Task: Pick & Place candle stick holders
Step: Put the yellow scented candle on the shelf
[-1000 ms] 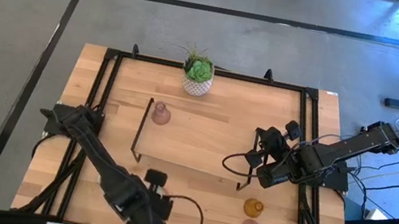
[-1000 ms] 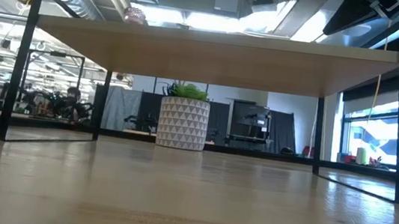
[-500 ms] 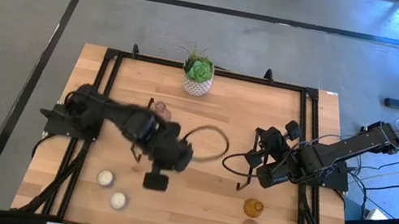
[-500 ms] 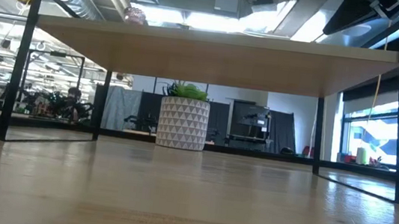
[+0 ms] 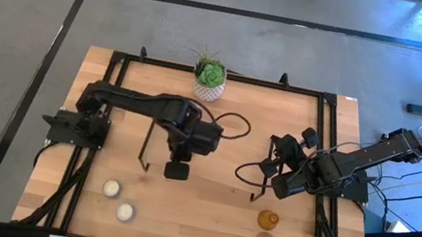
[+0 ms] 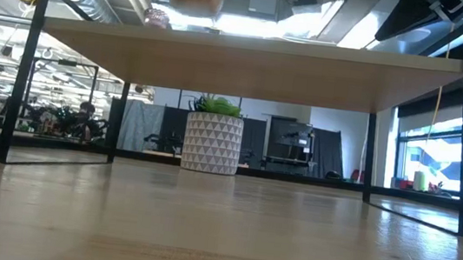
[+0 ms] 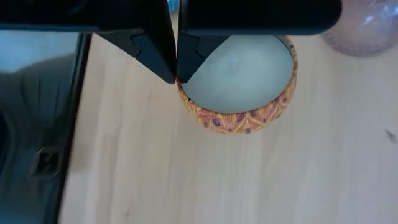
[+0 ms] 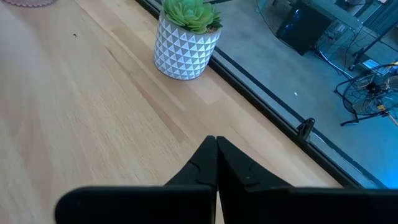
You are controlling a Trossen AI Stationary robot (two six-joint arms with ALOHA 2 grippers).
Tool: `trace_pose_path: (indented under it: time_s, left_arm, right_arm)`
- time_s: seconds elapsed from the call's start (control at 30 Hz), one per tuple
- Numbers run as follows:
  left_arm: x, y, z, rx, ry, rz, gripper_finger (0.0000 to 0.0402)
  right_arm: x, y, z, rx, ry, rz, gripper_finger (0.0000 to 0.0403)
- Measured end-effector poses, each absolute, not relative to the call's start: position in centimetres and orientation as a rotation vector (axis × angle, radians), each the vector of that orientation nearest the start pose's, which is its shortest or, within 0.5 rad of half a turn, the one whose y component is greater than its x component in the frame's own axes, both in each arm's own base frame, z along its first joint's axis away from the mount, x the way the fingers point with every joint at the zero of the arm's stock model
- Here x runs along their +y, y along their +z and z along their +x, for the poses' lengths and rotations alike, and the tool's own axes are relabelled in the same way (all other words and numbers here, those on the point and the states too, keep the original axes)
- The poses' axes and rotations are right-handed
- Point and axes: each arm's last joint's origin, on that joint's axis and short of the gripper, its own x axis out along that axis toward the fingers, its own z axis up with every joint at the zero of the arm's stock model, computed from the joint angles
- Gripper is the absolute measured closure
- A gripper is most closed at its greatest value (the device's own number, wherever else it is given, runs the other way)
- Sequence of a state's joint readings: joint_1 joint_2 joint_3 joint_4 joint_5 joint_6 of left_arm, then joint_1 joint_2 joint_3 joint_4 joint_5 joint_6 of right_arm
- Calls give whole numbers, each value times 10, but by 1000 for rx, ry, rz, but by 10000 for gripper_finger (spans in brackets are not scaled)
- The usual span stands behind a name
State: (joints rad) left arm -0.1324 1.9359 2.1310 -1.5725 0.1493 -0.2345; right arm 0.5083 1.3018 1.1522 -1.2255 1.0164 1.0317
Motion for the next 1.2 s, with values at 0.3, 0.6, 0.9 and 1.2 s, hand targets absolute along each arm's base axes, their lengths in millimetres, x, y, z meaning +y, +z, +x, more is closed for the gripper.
trace_pose_path:
  time_s: [0.3, 0.6, 0.9, 1.2]
  left_arm:
    - [-48, 326, 356, 1543, -81, -174, 400]
    - [-46, 327, 354, 1538, -60, -144, 400]
    - [-36, 327, 356, 1522, -48, -94, 400]
    - [-25, 327, 356, 1532, -78, -170, 400]
  right_arm:
    - [84, 299, 202, 635, -828, -26, 402]
    - [85, 299, 202, 634, -825, -25, 402]
    - [85, 299, 202, 633, -824, -25, 402]
    - [85, 299, 202, 633, -824, -25, 402]
